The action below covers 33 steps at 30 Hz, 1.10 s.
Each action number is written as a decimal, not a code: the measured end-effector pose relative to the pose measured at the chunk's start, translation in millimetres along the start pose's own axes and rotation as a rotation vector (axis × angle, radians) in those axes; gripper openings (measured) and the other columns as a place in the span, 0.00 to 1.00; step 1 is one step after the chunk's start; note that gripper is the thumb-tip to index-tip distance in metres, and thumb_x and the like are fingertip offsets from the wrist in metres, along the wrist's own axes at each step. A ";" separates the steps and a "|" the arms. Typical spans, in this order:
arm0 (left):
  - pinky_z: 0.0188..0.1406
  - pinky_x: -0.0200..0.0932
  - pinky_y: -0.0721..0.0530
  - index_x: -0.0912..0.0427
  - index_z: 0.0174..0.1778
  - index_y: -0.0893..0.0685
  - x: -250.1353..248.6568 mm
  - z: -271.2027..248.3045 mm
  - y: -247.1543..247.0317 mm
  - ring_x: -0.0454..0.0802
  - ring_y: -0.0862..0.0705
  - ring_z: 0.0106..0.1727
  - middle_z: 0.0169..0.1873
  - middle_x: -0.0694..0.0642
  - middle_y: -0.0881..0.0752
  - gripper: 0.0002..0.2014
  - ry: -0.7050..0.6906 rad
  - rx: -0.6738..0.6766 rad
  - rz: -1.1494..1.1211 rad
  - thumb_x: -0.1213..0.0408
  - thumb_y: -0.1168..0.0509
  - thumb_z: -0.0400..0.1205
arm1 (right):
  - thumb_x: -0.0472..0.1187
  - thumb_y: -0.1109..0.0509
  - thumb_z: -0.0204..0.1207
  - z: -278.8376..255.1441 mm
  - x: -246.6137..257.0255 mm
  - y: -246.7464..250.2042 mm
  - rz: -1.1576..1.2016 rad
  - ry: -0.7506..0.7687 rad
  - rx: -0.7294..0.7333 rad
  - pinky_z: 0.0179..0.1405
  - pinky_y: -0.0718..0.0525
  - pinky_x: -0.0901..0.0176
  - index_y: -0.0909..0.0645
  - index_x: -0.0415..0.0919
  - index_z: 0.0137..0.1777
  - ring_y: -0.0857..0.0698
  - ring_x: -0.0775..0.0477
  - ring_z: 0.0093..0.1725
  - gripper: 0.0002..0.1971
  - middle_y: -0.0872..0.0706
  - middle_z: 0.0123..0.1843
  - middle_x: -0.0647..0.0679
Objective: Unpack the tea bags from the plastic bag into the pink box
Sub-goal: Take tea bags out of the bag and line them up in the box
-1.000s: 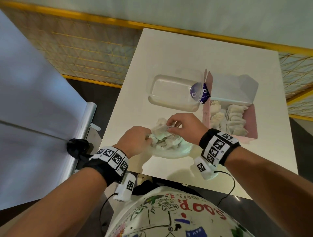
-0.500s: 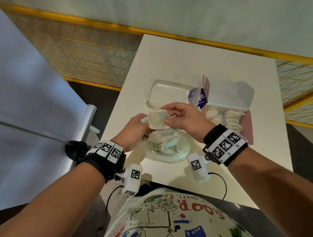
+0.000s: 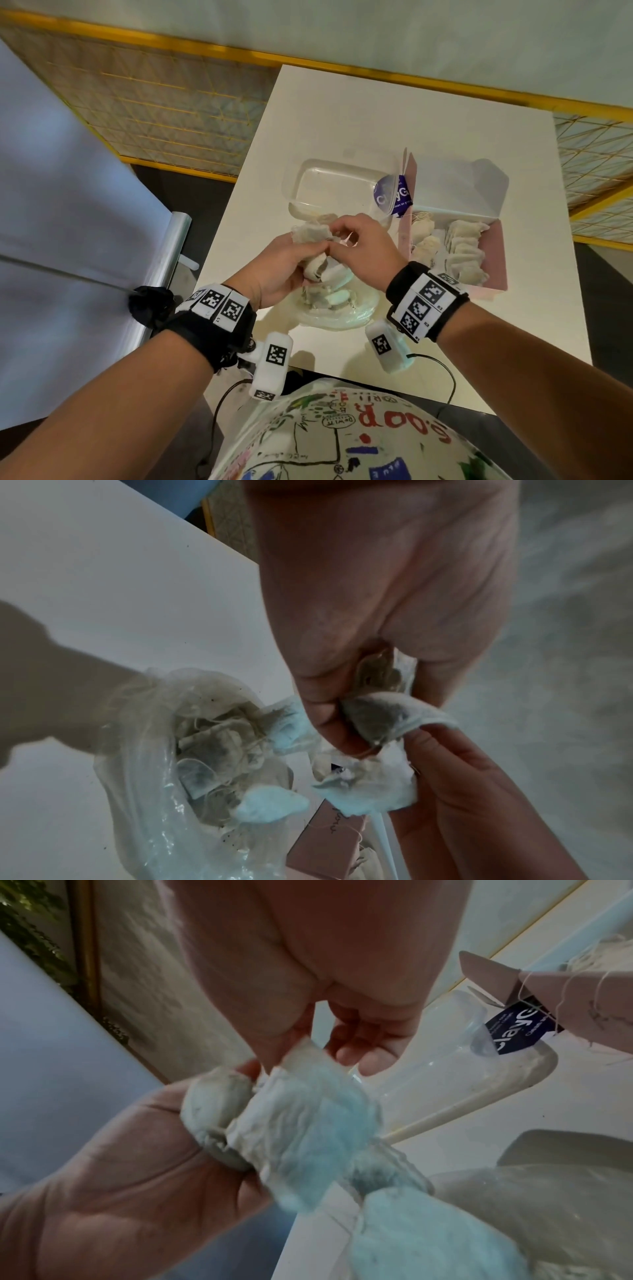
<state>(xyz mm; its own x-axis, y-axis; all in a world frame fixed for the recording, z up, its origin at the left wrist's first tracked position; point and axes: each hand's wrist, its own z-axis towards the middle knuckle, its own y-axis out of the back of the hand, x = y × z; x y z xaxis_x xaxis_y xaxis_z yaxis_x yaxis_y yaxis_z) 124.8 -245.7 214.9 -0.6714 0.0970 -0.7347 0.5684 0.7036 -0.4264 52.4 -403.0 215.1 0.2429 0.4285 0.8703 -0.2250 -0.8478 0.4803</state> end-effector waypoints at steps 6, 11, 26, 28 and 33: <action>0.45 0.45 0.11 0.60 0.65 0.13 0.6 6.7 -0.8 0.53 0.09 0.50 0.50 0.57 0.07 0.11 -0.010 -0.142 0.110 0.65 0.33 0.88 | 0.31 0.22 0.71 1.4 2.3 19.0 0.213 -0.139 -0.036 0.41 0.19 0.56 0.13 0.46 0.50 0.23 0.53 0.35 0.12 0.21 0.41 0.50; 0.47 0.47 0.10 0.60 0.65 0.13 -2.8 7.7 -1.7 0.54 0.07 0.52 0.54 0.60 0.07 0.15 -0.053 -0.126 0.197 0.67 0.27 0.83 | 0.45 0.18 0.70 5.2 8.8 28.1 0.008 0.005 -0.024 0.43 0.22 0.66 0.14 0.47 0.53 0.23 0.56 0.39 0.13 0.19 0.46 0.48; 0.59 0.54 0.11 0.64 0.70 0.16 -5.5 4.6 -2.1 0.63 0.10 0.62 0.61 0.66 0.09 0.21 -0.118 -0.096 0.091 0.75 0.26 0.79 | 0.39 0.21 0.75 3.8 9.9 33.3 0.485 -0.422 0.208 0.39 0.15 0.57 0.15 0.34 0.54 0.14 0.49 0.39 0.12 0.12 0.42 0.41; 0.59 0.55 0.11 0.65 0.70 0.16 -6.1 5.0 -2.5 0.65 0.10 0.63 0.62 0.66 0.10 0.22 -0.112 -0.100 0.077 0.75 0.26 0.79 | 0.34 0.24 0.77 4.9 11.5 31.8 0.538 -0.449 0.198 0.35 0.14 0.59 0.16 0.32 0.53 0.15 0.50 0.36 0.08 0.14 0.40 0.42; 0.45 0.50 0.19 0.66 0.69 0.17 -11.0 3.8 0.0 0.63 0.14 0.53 0.56 0.65 0.11 0.26 -0.061 -0.135 0.002 0.71 0.33 0.72 | 0.30 0.27 0.79 3.8 12.0 38.9 0.692 -0.499 0.135 0.28 0.12 0.61 0.19 0.32 0.52 0.12 0.45 0.34 0.05 0.12 0.43 0.35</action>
<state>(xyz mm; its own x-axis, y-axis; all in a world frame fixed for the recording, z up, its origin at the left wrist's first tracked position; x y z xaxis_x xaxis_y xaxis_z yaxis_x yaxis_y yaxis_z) 134.0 -249.4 221.0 -0.6379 0.0579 -0.7679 0.4976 0.7921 -0.3536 50.2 -432.1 243.8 0.4860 -0.3583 0.7971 -0.3689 -0.9110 -0.1845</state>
